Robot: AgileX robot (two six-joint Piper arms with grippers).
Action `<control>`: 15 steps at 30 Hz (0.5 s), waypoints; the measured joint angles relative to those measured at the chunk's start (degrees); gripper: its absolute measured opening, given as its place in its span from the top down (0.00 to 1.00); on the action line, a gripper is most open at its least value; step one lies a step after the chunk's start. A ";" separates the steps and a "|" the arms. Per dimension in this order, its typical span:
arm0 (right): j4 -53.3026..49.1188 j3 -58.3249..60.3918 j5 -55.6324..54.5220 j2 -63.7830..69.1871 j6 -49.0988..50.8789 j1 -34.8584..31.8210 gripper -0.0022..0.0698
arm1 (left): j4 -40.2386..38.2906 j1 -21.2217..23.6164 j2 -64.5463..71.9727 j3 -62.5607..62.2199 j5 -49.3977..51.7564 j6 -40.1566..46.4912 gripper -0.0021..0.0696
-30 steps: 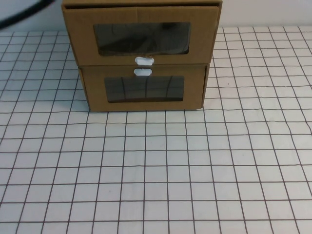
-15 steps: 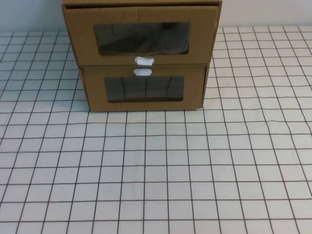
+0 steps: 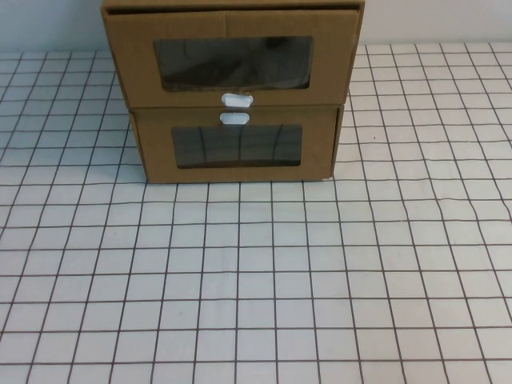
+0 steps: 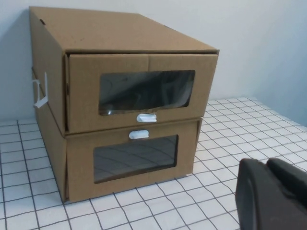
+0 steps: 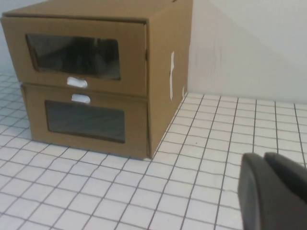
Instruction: Close the shoe box
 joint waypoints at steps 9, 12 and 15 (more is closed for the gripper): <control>-0.83 8.16 0.68 -3.57 0.39 -0.13 0.99 | 0.00 0.00 -1.18 13.23 -15.16 0.00 0.97; -0.83 8.26 0.80 -3.66 0.39 -0.13 0.99 | -0.09 0.00 -1.18 15.67 -19.45 0.00 0.97; -0.83 8.26 0.80 -3.66 0.39 -0.13 0.99 | -0.23 0.00 -1.18 16.39 -21.12 0.00 0.97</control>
